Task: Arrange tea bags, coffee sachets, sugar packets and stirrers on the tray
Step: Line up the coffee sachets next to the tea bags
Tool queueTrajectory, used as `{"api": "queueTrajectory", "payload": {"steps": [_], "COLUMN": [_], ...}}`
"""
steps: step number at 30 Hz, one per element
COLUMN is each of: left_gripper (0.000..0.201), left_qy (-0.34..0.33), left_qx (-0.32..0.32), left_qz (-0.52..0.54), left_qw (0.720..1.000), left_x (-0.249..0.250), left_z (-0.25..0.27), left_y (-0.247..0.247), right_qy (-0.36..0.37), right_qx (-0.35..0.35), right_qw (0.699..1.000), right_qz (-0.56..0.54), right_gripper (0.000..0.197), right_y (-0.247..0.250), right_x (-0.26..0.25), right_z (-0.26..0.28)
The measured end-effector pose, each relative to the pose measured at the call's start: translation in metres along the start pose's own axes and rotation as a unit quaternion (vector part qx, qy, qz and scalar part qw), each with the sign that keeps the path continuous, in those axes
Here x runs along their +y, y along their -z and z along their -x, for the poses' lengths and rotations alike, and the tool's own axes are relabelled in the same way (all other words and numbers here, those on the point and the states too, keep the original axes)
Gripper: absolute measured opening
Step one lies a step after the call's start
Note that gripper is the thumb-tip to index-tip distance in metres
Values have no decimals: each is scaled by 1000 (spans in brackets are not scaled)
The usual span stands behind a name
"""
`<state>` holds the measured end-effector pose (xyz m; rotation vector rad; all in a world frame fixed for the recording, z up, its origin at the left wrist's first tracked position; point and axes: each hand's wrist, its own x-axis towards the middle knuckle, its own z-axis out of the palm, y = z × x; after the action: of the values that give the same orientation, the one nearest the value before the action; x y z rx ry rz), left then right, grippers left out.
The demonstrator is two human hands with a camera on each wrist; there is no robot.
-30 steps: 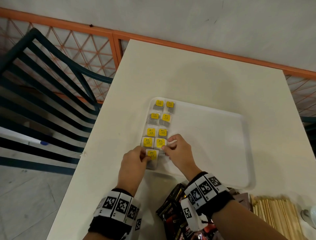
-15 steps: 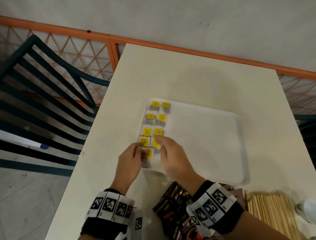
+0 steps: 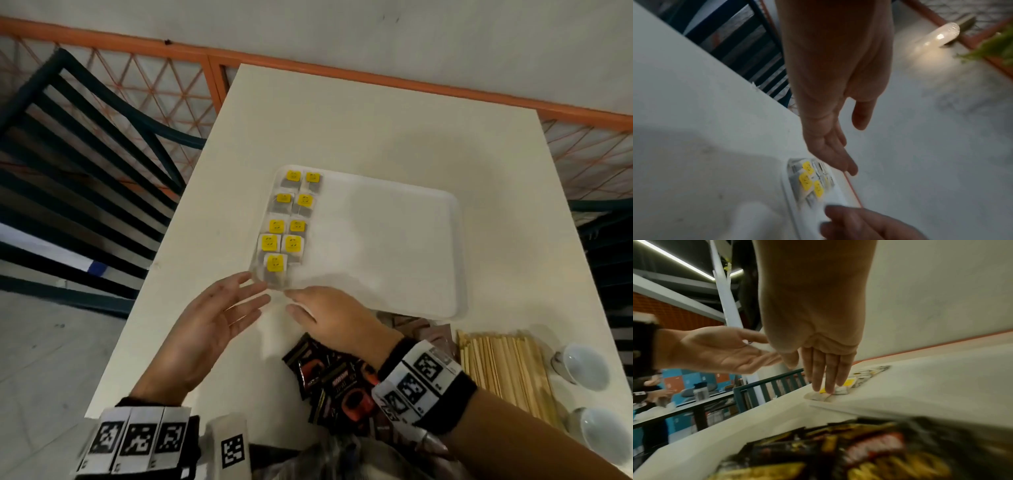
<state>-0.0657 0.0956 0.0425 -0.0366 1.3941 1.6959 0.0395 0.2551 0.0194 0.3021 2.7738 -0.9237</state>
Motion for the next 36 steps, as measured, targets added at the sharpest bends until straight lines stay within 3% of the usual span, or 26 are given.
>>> {"api": "queueTrajectory", "payload": {"steps": [2, 5, 6, 9, 11, 15, 17, 20, 23, 26, 31, 36], "left_gripper": [23, 25, 40, 115, 137, 134, 128, 119, 111, 88, 55, 40], "left_qy": [-26, -32, -23, 5, 25, 17, 0, -23, -25, -41, -56, -58], "left_qx": [26, 26, 12, -49, -77, -78, -53, -9, 19, 36, 41, 32], "left_qz": [-133, -355, -410, -517, -585, -701, -716, -697, -617, -532, -459, -417], "left_qw": [990, 934, 912, 855, 807, 709, 696, 716, 786, 845, 886, 906], "left_x": [-14, -42, -51, -71, -79, -97, -104, -107, -104, -104, -100, -94], "left_z": [11, 22, 26, 35, 39, 36, 32, 28, 27, 29, 30, 34], "left_y": [-1, -4, -5, -19, -31, -49, -55, -58, -55, -50, -39, -26], "right_qy": [-30, -55, -57, -54, -42, -16, -17, -35, -56, -52, -59, -63], "right_qx": [6, 17, 19, -7, -50, -111, -97, -58, -40, -25, -19, -15], "right_qw": [999, 998, 998, 998, 997, 986, 986, 991, 993, 993, 996, 997], "right_qz": [-10, -33, -27, 18, 44, 120, 137, 118, 96, 105, 60, -52], "right_gripper": [34, 32, 32, 48, 72, 108, 108, 100, 89, 71, 54, 47], "right_y": [10, 20, 22, 20, 16, 1, -8, -12, -8, -5, 0, 8], "right_x": [16, 36, 43, 62, 68, 64, 61, 57, 54, 54, 52, 50], "right_z": [17, 47, 57, 86, 100, 111, 109, 103, 94, 89, 87, 87]}}
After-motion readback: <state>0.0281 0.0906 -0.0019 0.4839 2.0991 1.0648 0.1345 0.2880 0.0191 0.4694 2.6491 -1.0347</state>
